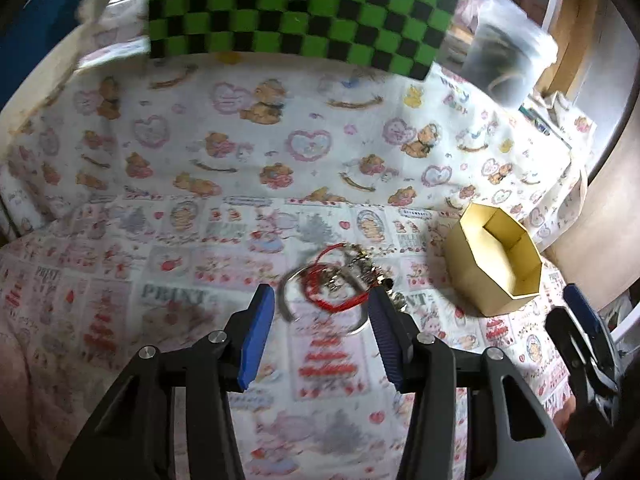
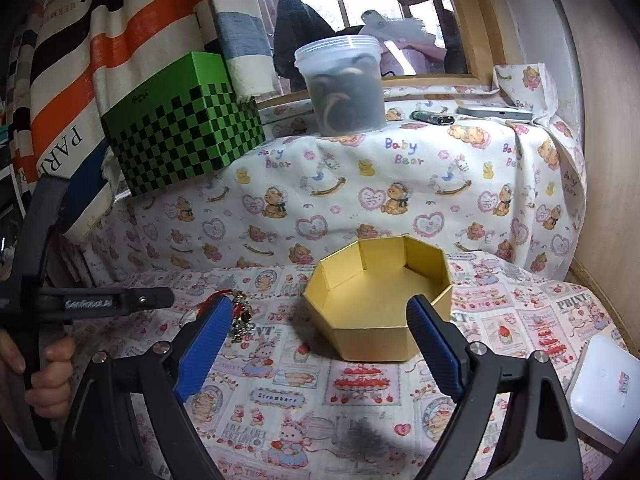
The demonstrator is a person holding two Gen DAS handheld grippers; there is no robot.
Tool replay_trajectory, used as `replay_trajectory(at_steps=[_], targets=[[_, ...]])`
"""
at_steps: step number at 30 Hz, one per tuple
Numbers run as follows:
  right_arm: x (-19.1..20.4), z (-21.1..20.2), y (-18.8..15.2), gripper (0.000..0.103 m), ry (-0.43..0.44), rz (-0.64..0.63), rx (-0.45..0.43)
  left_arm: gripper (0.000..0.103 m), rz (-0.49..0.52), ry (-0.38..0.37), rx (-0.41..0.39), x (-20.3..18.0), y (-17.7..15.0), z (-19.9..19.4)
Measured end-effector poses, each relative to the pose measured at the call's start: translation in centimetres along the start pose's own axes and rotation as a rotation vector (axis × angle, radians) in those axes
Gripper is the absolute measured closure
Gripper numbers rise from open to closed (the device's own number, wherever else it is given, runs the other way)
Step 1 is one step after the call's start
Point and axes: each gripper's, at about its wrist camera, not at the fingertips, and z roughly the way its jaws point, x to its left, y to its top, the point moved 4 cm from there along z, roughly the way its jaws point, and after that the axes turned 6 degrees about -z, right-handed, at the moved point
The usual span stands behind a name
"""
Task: Organize jewelry
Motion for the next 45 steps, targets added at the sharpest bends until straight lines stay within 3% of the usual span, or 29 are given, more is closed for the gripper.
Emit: replay_trajectory(at_steps=[5,6,7,13,17,22,25,31,33,35,38,45], targets=[[-0.6,-1.0,0.8,0.013,-0.097,-0.022,-0.049,0.056,-0.024,0.033,-0.046,-0.5,1.7,2.2],[-0.9,-1.0,0.9,0.013,-0.115,-0.026,-0.051,0.064,-0.031,0.034,-0.034,-0.4,1.9,2.8],[-1.2,-1.0,1.0,0.013,-0.122,-0.020,-0.047,0.071,-0.040,0.027,-0.023,-0.3,2.0,3.4],[-2.2,-0.3,1.1,0.017,-0.103,0.019,-0.002,0.076,-0.134,-0.006,0.021,1.1,2.0,5.8],[-2.1,-0.1,0.9,0.017,-0.096,0.020,0.011,0.081,-0.059,0.059,-0.010,0.4,2.2,6.1],[-1.8,0.2,0.7,0.026,-0.100,-0.001,0.027,0.101,0.003,0.102,-0.021,-0.6,2.0,6.8],[-2.2,0.4,0.4,0.030,-0.083,0.017,0.047,0.101,-0.034,0.120,-0.060,-0.4,2.2,5.3],[-1.7,0.8,0.1,0.042,0.009,0.025,0.094,0.101,-0.051,-0.013,-0.218,-0.9,2.7,-2.4],[-0.7,0.8,-0.2,0.042,0.103,0.017,0.142,0.101,-0.063,-0.050,-0.247,-0.7,3.0,-4.0],[0.1,0.6,-0.5,0.042,0.172,0.042,0.168,0.101,-0.062,-0.056,-0.251,0.0,2.9,-4.7],[1.5,1.3,-0.5,0.042,0.204,0.033,0.223,0.101,-0.069,-0.022,-0.230,0.9,3.0,-4.1],[5.6,5.3,0.9,0.042,0.160,-0.049,0.326,0.101,-0.103,0.054,-0.173,3.3,1.7,-1.8]])
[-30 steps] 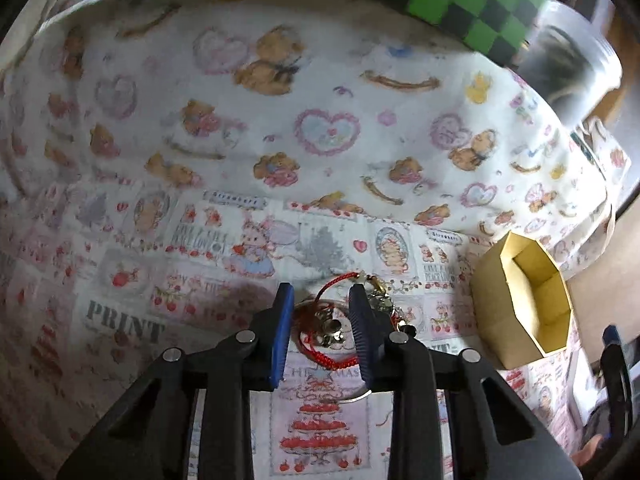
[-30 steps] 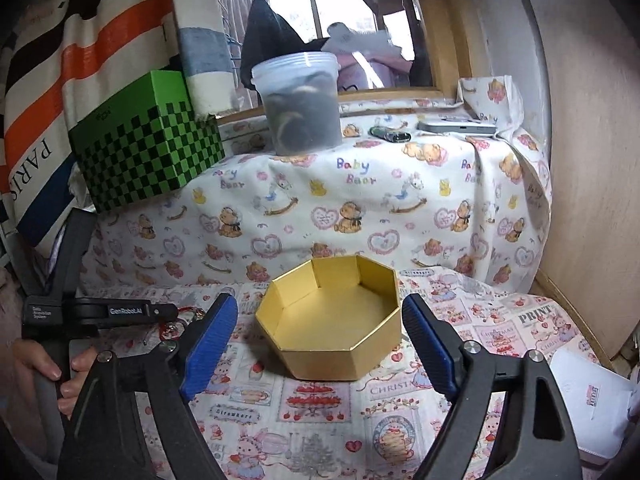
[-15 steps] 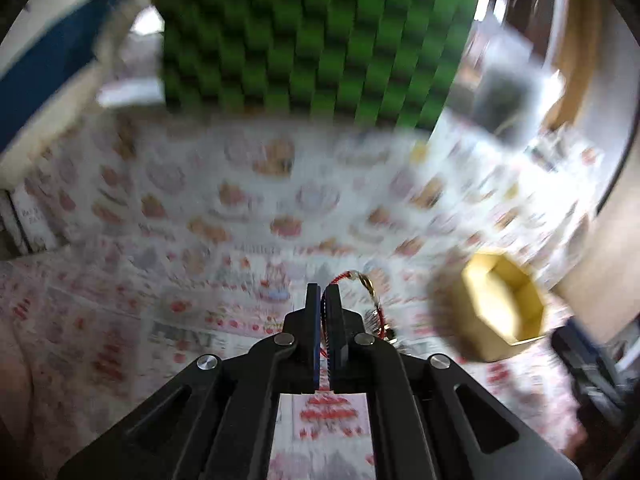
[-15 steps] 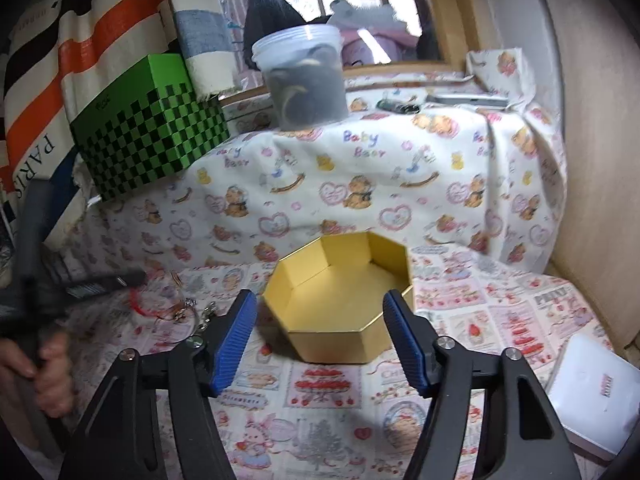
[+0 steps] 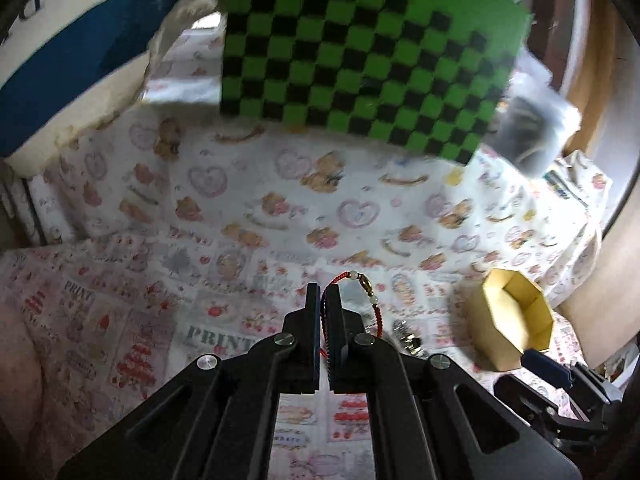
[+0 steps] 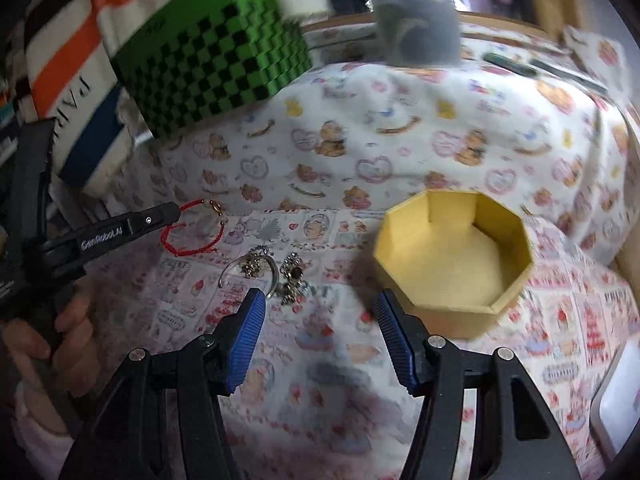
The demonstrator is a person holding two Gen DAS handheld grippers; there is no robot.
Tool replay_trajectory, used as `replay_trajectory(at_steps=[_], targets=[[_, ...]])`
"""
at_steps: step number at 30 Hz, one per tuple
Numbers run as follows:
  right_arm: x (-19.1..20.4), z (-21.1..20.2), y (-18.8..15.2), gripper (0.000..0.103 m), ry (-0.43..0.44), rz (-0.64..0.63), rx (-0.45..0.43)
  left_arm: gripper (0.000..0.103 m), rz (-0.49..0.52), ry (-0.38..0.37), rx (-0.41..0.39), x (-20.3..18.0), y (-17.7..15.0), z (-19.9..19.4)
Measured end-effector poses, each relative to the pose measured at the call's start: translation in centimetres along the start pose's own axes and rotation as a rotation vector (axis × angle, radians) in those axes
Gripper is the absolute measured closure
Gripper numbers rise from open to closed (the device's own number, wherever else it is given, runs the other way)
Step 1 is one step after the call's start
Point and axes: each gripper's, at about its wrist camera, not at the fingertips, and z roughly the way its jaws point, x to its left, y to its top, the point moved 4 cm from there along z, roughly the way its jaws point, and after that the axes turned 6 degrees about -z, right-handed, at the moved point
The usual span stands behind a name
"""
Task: Organize jewelry
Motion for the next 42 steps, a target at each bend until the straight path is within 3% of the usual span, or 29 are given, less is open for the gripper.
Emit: replay_trajectory(at_steps=[3,8,13,21,27,29,32,39,42], targets=[[0.9,1.8,1.2,0.046,-0.001,0.001,0.008,0.101,-0.041,-0.027,0.070,0.8,-0.2,1.1],[1.7,4.3,1.6,0.055,0.013,0.003,-0.008,0.101,-0.025,0.004,0.027,1.1,0.0,0.8],[1.7,5.9,0.5,0.062,0.045,0.004,0.027,0.101,-0.034,-0.020,0.006,1.0,0.4,0.1],[1.1,6.2,0.5,0.063,0.097,0.038,0.032,0.101,-0.038,-0.053,0.019,0.7,0.2,0.4],[1.7,7.5,0.3,0.074,0.081,0.016,0.087,0.101,-0.036,-0.049,0.007,0.7,0.2,0.3],[1.5,7.8,0.0,0.087,0.073,0.018,0.105,0.101,-0.040,-0.062,0.016,0.6,0.2,0.4],[1.1,7.4,0.0,0.093,0.072,0.036,0.099,0.101,-0.036,-0.068,0.012,0.4,0.2,0.3],[0.4,5.5,0.4,0.093,0.068,0.046,0.058,0.101,-0.021,-0.110,-0.014,-0.1,0.4,-0.5],[0.3,4.7,0.6,0.093,0.081,0.055,0.044,0.100,0.016,-0.046,-0.004,0.0,0.5,-0.5]])
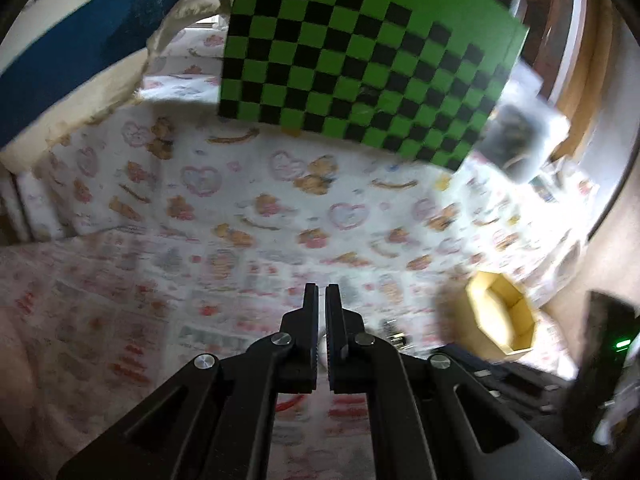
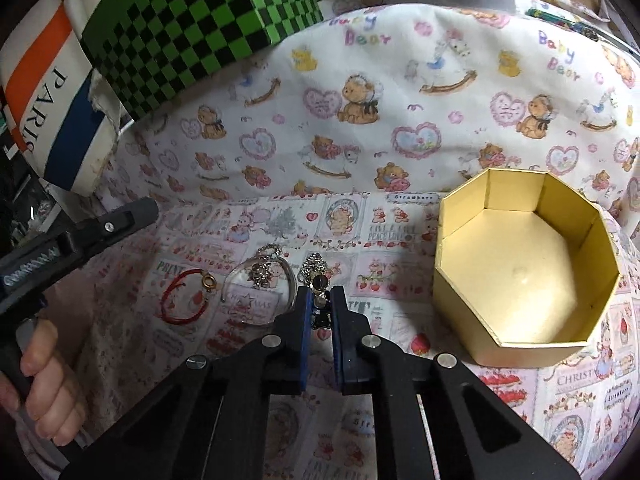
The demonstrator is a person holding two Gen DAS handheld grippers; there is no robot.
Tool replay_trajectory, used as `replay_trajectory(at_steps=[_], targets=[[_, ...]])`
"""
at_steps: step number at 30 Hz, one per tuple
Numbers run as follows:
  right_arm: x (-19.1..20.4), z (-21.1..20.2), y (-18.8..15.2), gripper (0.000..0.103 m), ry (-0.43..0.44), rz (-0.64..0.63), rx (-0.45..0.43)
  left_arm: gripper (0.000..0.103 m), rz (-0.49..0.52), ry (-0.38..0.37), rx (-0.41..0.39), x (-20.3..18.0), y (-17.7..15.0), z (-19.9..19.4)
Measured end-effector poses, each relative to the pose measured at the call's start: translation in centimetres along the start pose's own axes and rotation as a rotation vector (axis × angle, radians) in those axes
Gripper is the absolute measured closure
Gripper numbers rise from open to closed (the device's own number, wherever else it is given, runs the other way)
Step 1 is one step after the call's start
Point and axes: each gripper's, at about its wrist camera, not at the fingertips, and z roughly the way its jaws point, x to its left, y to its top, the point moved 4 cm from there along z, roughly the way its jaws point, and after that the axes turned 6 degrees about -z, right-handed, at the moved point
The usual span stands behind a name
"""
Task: Organize jewelry
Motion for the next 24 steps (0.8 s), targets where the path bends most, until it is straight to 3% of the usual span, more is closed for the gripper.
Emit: replay_trajectory(at_steps=[2,3,4,8,11,15,17,18,19,20,24], targets=[[0.0,-0.6,0.2,0.093,0.004,0.000,-0.016,0.078,0.042,0.019,0.034,0.1,-0.1,0.5],[0.0,-1.0,0.3,0.093,0.008,-0.001,-0.025,0.055,0.047,0.034,0.057,0.3,-0.2,0.9],[0.0,-1.3,0.4,0.093,0.010,-0.004,-0.032,0.047,0.048,0.044,0.074,0.6,-0.3,1.4],[-0.2,-2.1,0.5,0.093,0.001,-0.011,-0.049,0.041,0.117,0.078,0.225,0.8,-1.7,3.8],[-0.6,-2.2,0.6,0.093,-0.005,-0.006,-0.047,0.036,0.178,0.157,0.284,0.8,-2.8,5.1],[-1.2,-2.5,0.7,0.093,-0.004,0.002,-0.053,0.036,0.189,0.203,0.341,1.1,-3.9,6.5],[-1.2,-2.8,0.7,0.093,-0.006,0.000,-0.060,0.038,0.208,0.213,0.320,1.1,-4.0,6.7],[-1.3,-3.1,0.7,0.093,-0.010,-0.002,-0.065,0.054,0.222,0.208,0.299,0.9,-3.9,6.5],[-1.3,-3.4,0.8,0.093,-0.015,-0.005,-0.072,0.078,0.235,0.233,0.278,0.9,-3.8,6.3],[-1.3,-3.4,0.8,0.093,-0.018,-0.006,-0.076,0.087,0.248,0.278,0.255,1.1,-3.6,6.1],[-1.5,-3.9,1.0,0.093,-0.036,0.000,-0.097,0.095,0.209,0.230,0.255,1.3,-3.1,5.8]])
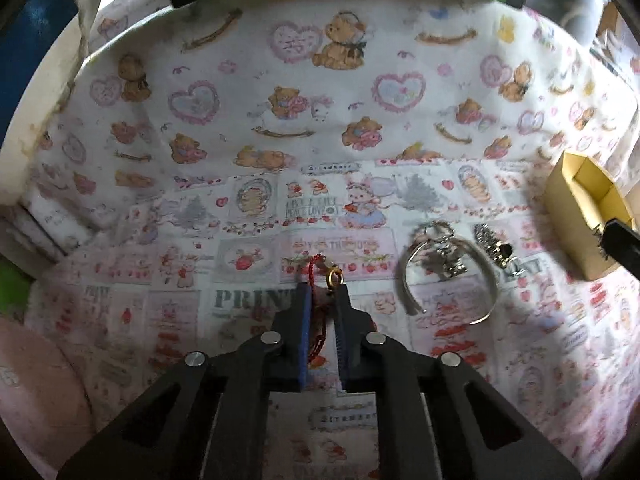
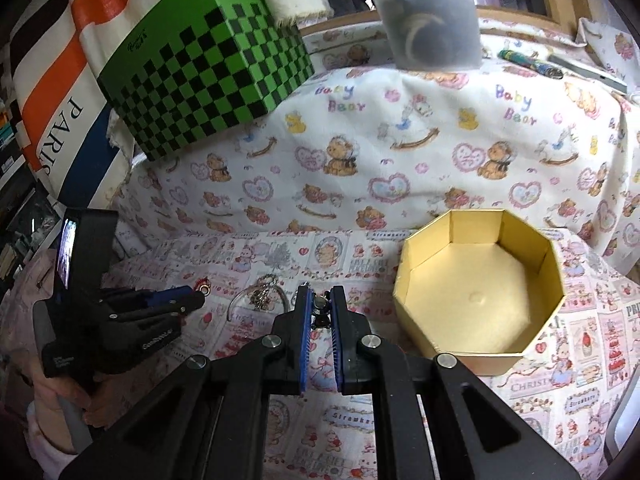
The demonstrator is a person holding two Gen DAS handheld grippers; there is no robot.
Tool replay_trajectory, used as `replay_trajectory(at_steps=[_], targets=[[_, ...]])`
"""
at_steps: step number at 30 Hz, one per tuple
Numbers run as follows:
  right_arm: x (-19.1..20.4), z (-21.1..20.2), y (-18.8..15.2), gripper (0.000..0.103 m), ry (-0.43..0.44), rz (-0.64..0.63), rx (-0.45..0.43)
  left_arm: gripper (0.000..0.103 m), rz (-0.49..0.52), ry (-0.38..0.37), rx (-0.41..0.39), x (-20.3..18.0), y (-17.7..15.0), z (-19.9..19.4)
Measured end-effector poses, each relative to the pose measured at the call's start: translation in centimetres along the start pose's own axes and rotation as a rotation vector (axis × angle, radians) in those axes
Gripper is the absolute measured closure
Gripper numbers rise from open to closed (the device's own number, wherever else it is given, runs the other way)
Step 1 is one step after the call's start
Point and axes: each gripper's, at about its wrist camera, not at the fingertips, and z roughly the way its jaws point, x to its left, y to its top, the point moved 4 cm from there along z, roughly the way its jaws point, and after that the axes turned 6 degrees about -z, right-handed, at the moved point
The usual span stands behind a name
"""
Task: Organize jewelry
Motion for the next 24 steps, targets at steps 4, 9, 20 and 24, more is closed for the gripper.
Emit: replay_trajectory(at_steps=[4,9,20,24], targets=[[-0.5,-0.8,0.3,0.093,0.000,0.017,-0.019,0.095,-0.026,-0.038,-0.047,0.8,0.6,-1.3],[-1.0,-1.9,0.7,0.093,0.004,0.051,-0.051,0.095,-0.044,-0.136,-0.105,0.6,1.2,-3.8],[-4.7,-6.0,2.8,0.093,-0.010,0.152,-0.137,0.095,-0.031,-0.504,-0.409,-4.8,2.1,-12.2],[-7.8,-6.1,2.8,0.093,-0.042,0.243,-0.119,0.095,0.001,-0.562,-0.278,-9.3,4.1,-10.4]])
